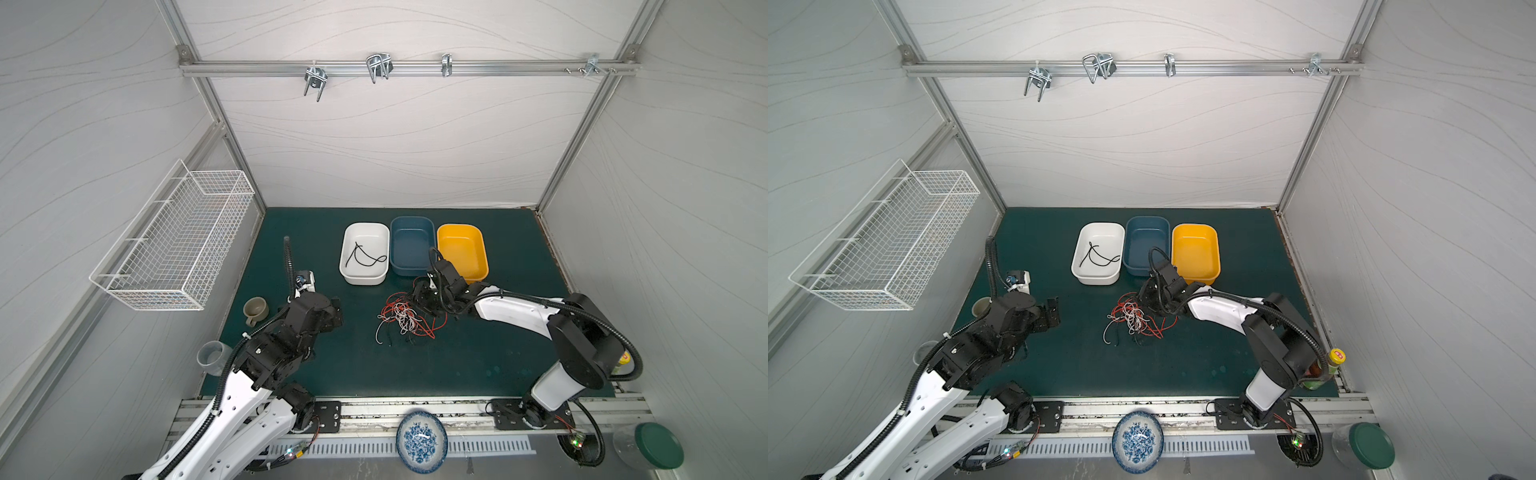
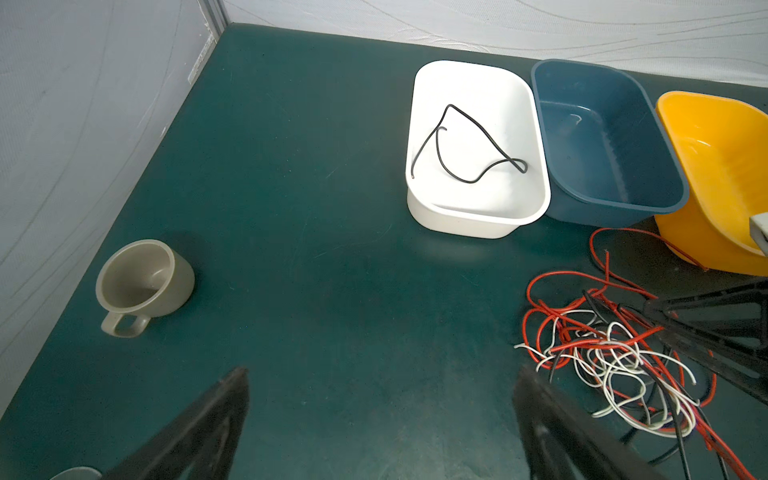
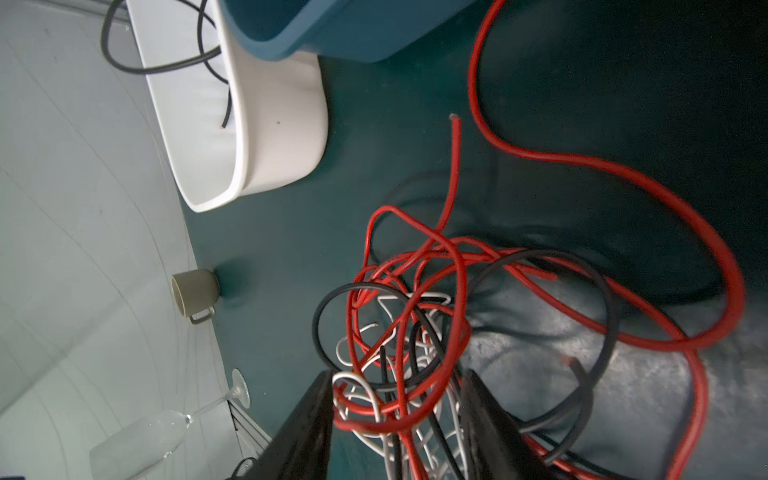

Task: Untangle the cables
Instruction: 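Grasp a red wire in the pile with the right gripper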

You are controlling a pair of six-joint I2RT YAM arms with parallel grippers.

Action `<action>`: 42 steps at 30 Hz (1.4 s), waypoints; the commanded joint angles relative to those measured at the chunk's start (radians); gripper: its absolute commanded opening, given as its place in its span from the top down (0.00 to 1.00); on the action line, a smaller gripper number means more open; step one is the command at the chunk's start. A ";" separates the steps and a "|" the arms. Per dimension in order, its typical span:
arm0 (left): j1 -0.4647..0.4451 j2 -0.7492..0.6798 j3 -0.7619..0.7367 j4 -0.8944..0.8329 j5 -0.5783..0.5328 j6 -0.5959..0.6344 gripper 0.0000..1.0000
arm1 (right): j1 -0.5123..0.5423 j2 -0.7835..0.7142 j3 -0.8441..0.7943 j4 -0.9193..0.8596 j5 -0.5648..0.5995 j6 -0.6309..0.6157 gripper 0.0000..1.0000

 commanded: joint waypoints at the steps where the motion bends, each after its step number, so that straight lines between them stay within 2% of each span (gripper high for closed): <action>1: -0.006 -0.004 0.007 0.035 -0.019 0.004 0.00 | -0.008 0.027 0.000 0.017 0.024 0.003 0.61; 10: -0.007 -0.005 0.004 0.038 -0.020 0.004 0.00 | -0.012 0.032 0.005 0.011 0.021 -0.034 0.87; 17: -0.007 -0.005 0.004 0.038 -0.020 0.005 0.00 | 0.009 -0.018 0.052 -0.083 0.092 -0.131 0.99; 30: -0.008 -0.005 0.003 0.038 -0.020 0.005 0.01 | 0.169 -0.080 0.273 -0.328 0.341 -0.436 1.00; 42: -0.007 -0.008 0.002 0.040 -0.018 0.005 0.01 | 0.265 -0.182 0.466 -0.450 0.437 -0.671 1.00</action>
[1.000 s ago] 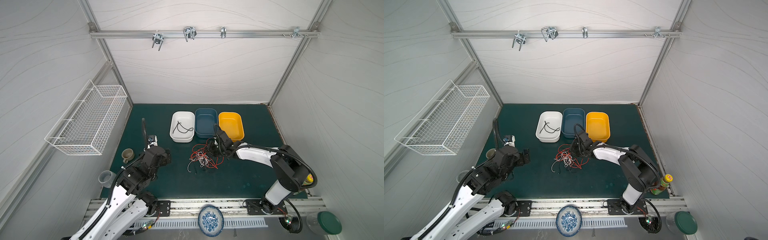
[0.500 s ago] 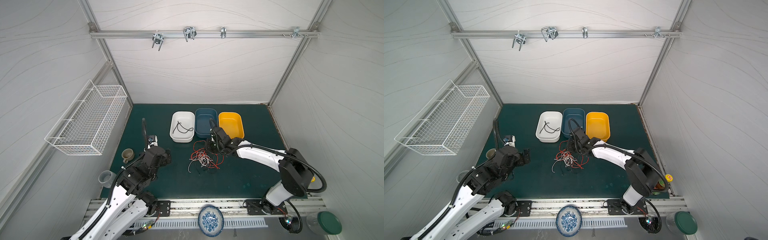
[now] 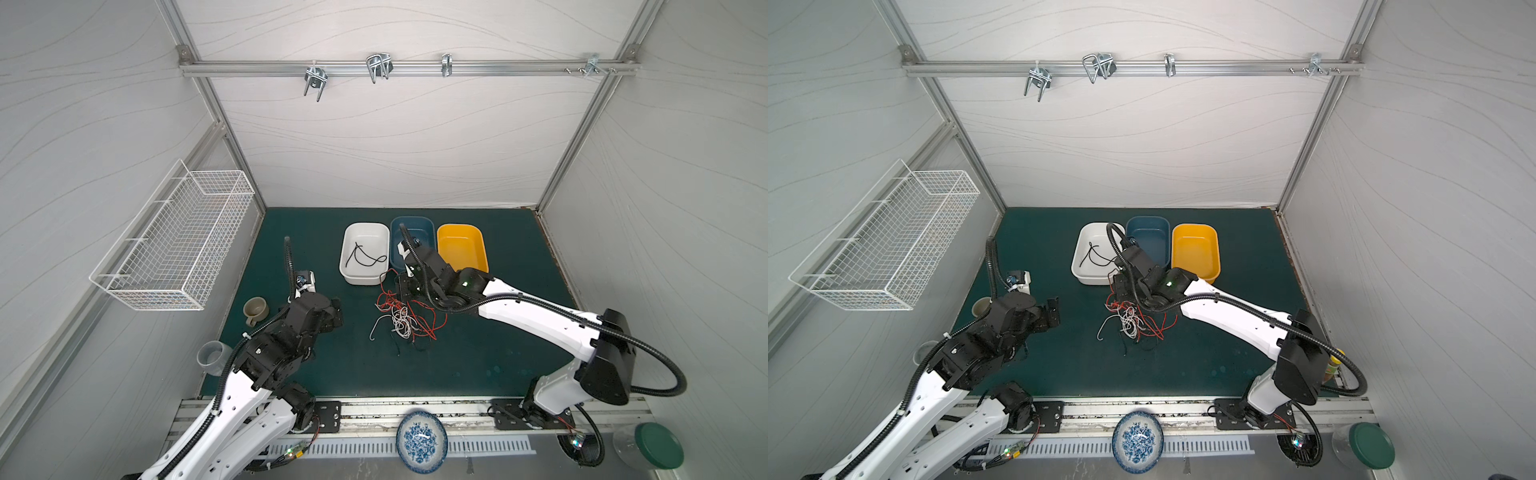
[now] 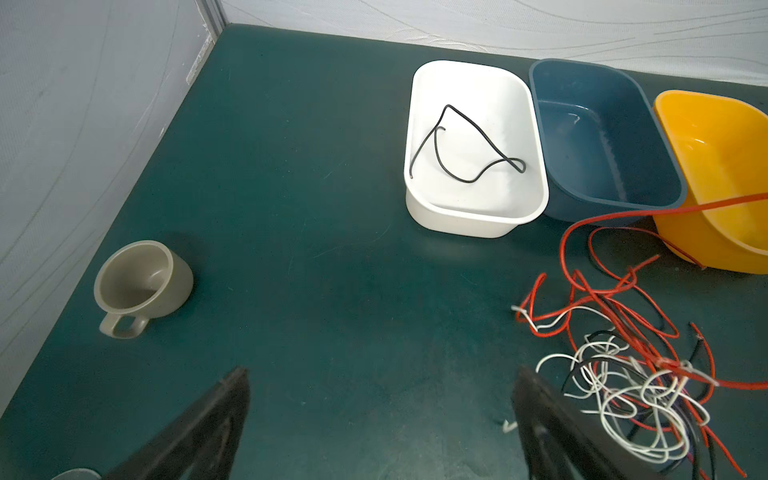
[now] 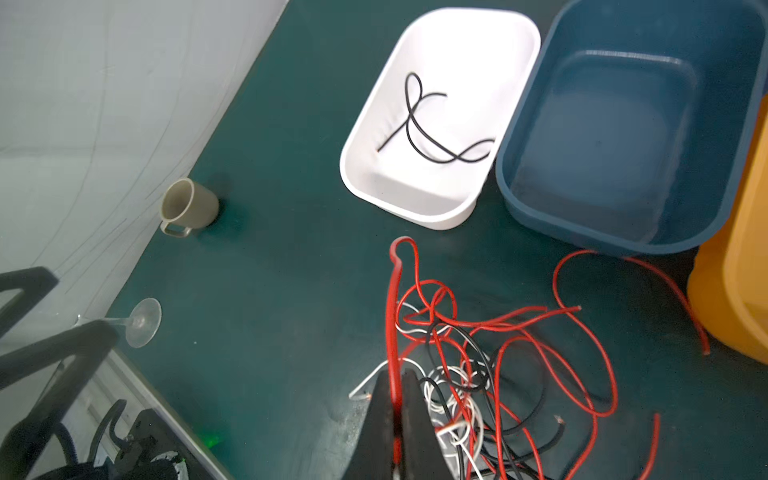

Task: Untangle the cables
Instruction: 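Grasp a red wire in the pile with the right gripper, then lift the red wire with the right gripper while the left gripper reaches toward it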

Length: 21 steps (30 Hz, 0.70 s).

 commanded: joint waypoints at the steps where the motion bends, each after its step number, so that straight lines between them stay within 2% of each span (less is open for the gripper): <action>1: -0.002 -0.008 0.003 0.038 -0.018 0.005 0.01 | 0.015 -0.070 0.051 -0.059 0.053 -0.091 1.00; 7: -0.002 -0.006 0.003 0.038 -0.015 0.005 0.01 | 0.019 -0.120 0.119 -0.084 0.043 -0.159 1.00; 17: -0.002 0.004 0.003 0.041 0.013 0.005 0.01 | 0.020 -0.211 0.164 -0.060 -0.055 -0.229 1.00; 21: -0.005 0.007 0.006 0.053 0.075 0.014 0.01 | 0.019 -0.241 0.159 -0.049 -0.080 -0.226 1.00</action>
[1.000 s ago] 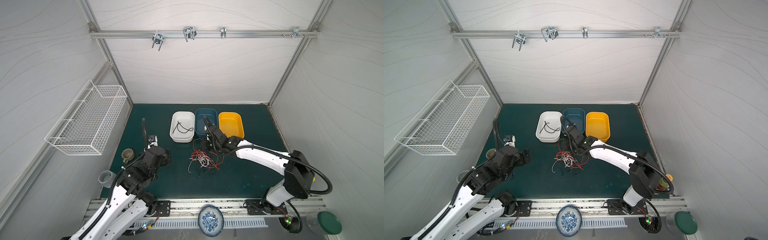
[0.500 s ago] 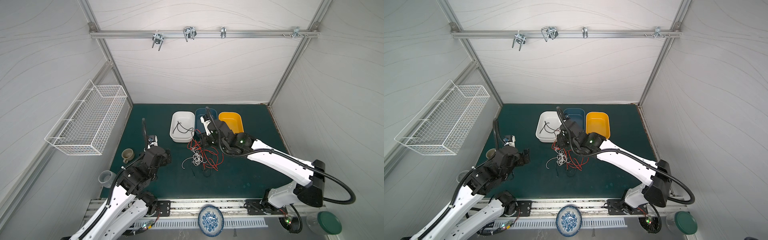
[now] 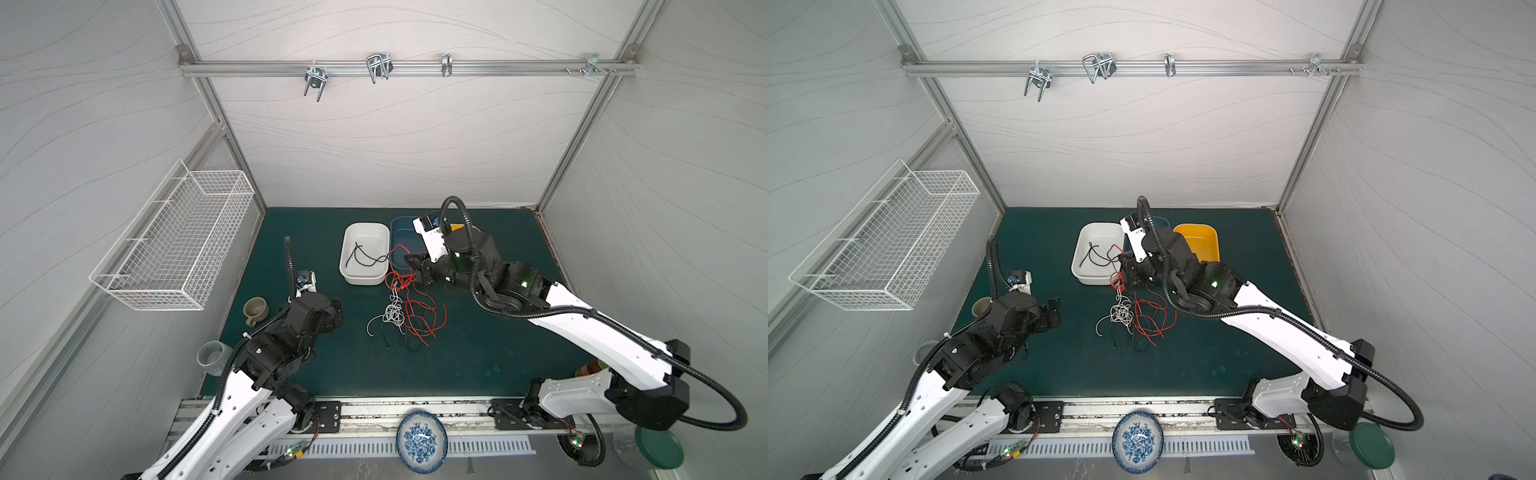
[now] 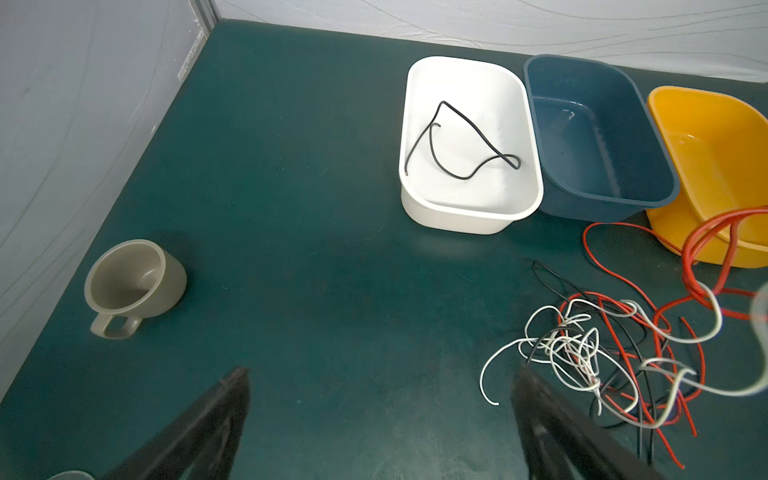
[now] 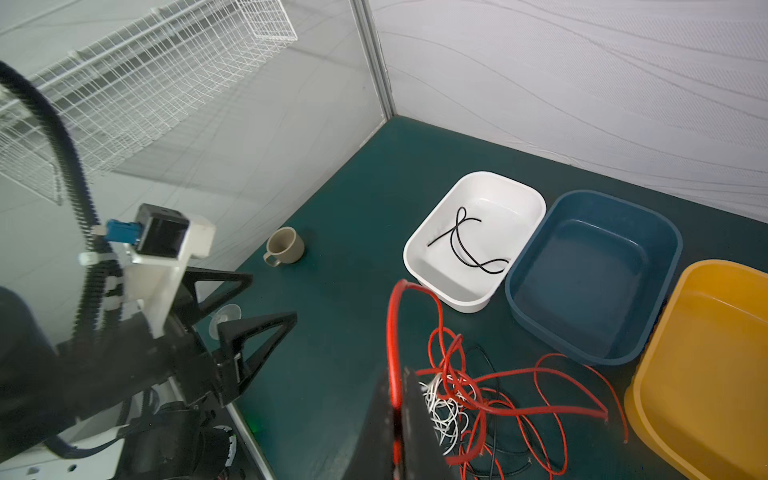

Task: Untangle the cables
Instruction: 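Lift the red wire with the right gripper while the left gripper reaches toward it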

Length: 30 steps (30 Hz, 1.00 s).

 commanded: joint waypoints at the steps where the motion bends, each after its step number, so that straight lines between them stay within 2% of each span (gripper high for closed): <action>1: -0.004 0.005 0.009 0.052 0.069 0.013 0.01 | 0.006 -0.042 0.015 0.027 -0.040 -0.020 1.00; 5: -0.003 0.033 0.021 0.097 0.278 -0.006 0.01 | 0.002 -0.065 -0.001 0.050 -0.085 -0.006 1.00; 7: -0.004 0.067 0.037 0.101 0.376 -0.051 0.00 | 0.002 -0.074 -0.005 0.057 -0.099 -0.001 1.00; 10: -0.003 0.121 0.063 0.088 0.464 -0.151 0.01 | -0.002 -0.096 -0.029 0.077 -0.118 -0.001 1.00; 12: -0.005 0.143 0.039 0.157 0.574 -0.199 0.01 | -0.007 -0.112 -0.051 0.089 -0.129 0.009 1.00; 15: -0.005 0.146 -0.021 0.291 0.676 -0.290 0.01 | -0.019 -0.130 -0.078 0.092 -0.150 0.023 1.00; 23: -0.006 0.098 -0.166 0.621 0.770 -0.416 0.03 | -0.038 -0.170 -0.132 0.109 -0.203 0.054 1.00; 30: -0.005 0.120 -0.177 0.693 0.795 -0.418 0.09 | -0.039 -0.176 -0.151 0.126 -0.244 0.069 1.00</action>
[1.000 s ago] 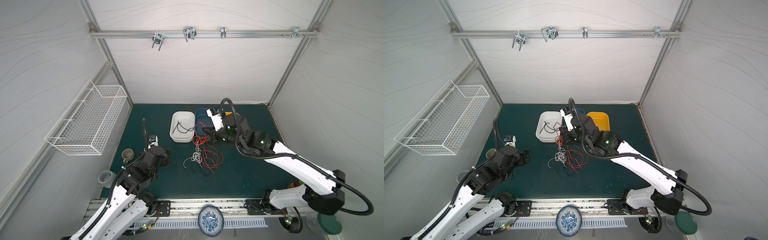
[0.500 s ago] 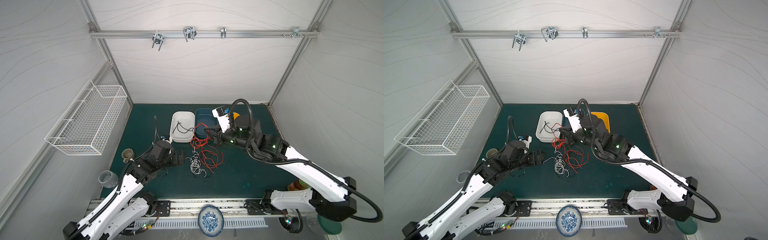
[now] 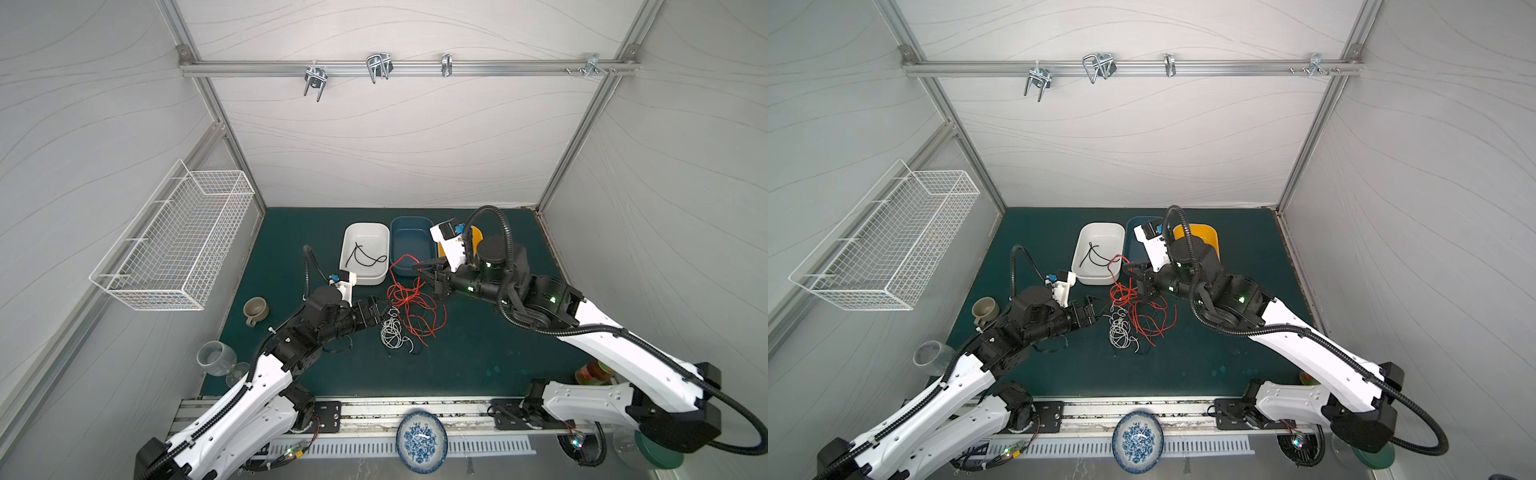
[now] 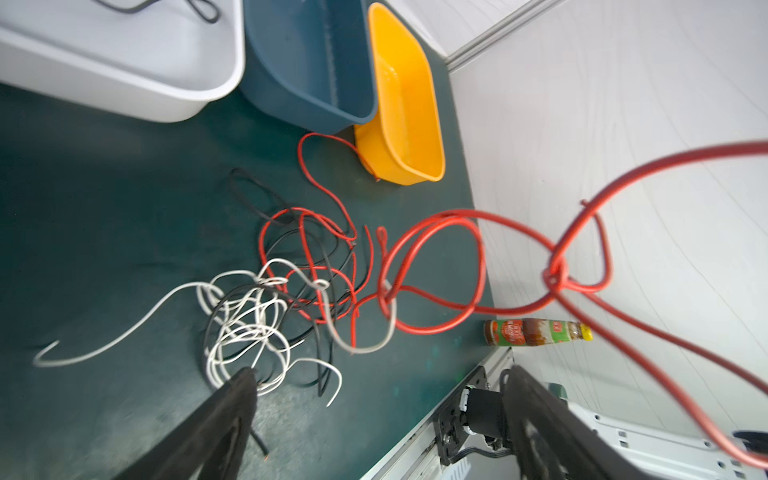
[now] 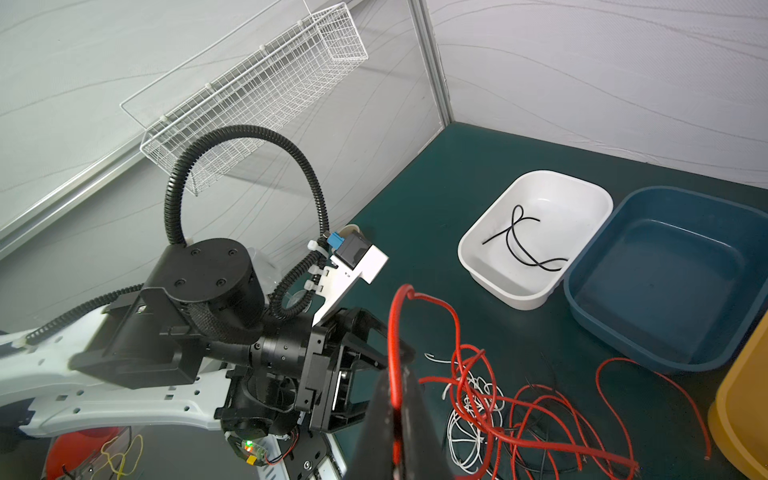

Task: Untangle the cables
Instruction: 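Lift the red wire with the right gripper while the left gripper reaches toward it, then grasp the red wire with the left gripper near the right gripper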

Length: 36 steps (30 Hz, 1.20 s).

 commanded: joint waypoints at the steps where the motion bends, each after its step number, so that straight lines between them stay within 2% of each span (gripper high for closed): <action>1: -0.005 0.009 0.013 0.115 0.028 -0.017 0.10 | -0.005 -0.022 -0.008 0.043 -0.035 0.013 1.00; 13: -0.004 0.089 0.028 0.136 0.054 0.006 0.30 | -0.004 -0.023 -0.030 0.064 -0.068 0.030 1.00; 20: -0.004 0.106 0.052 0.100 0.028 0.044 0.52 | -0.004 -0.014 -0.032 0.075 -0.098 0.047 1.00; 29: -0.005 0.135 0.074 0.097 0.030 0.064 0.63 | -0.004 -0.014 -0.047 0.087 -0.136 0.066 1.00; 36: -0.004 0.143 0.093 0.077 0.029 0.082 0.77 | -0.004 -0.008 -0.047 0.087 -0.150 0.071 1.00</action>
